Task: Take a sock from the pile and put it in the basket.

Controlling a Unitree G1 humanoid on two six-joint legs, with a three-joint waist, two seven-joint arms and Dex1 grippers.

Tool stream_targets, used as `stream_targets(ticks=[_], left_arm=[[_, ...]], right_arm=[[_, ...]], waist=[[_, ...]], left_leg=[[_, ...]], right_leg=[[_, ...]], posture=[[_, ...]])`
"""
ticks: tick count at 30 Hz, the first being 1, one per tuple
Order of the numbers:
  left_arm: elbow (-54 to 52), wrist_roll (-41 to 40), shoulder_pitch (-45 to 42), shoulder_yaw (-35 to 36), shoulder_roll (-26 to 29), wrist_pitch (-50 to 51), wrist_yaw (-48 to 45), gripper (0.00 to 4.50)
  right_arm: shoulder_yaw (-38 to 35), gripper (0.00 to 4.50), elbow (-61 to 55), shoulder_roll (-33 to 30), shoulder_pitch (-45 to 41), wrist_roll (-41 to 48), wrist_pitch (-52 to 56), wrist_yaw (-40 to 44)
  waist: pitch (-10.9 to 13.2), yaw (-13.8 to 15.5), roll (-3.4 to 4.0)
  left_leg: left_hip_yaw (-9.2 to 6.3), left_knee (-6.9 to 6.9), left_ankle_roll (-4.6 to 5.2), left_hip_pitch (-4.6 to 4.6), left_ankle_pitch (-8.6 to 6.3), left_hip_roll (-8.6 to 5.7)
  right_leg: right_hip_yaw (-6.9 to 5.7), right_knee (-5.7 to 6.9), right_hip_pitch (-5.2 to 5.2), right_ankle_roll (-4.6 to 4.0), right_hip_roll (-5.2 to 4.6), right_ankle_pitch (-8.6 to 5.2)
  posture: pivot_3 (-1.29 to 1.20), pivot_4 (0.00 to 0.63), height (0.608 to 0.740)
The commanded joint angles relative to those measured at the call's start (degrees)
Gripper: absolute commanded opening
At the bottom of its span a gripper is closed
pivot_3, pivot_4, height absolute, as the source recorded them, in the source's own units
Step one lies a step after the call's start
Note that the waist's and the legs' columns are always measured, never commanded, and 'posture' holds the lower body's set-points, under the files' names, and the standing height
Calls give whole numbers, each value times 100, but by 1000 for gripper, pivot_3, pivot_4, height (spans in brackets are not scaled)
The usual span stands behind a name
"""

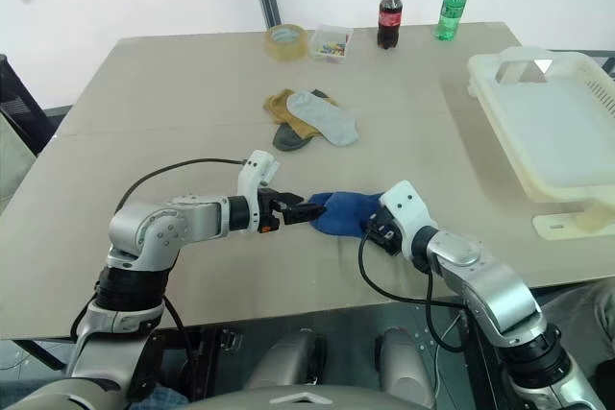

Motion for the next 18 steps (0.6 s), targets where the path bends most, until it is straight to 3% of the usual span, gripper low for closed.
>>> stream_targets(ticks=[1,7,13,18], left_arm=[[305,-123,118,0,-388,498,120,4330],[1032,-1134,-203,922,-1448,1325,-314,4330],[1431,-1726,-417,1635,-1491,1875,-577,4330],[1608,-1881,-544,2108,-1609,1704,-534,4330]], right_arm=[[48,2916,56,36,105,-87,205,72],[113,2916,113,107,21,-249,210,180],[97,2916,119,171,-4,-342,240,225],[107,2916,131,215,7,-404,243,250]], waist=[[-7,6,0],[-18,20,-1],[-9,-24,-11],[-7,-15,-15]], left_leg=[[0,0,0,2,0,0],[-16,4,1,8,0,-10],[-17,-7,-3,-6,2,-1],[-9,-9,-10,-5,6,-6]], right_leg=[[-1,-1,3,0,0,0],[-18,-14,25,3,-6,-1],[-16,-4,-4,1,4,-2],[-7,-9,-3,2,-2,-1]], posture=[[0,150,740],[0,150,740],[0,150,740],[0,150,740]])
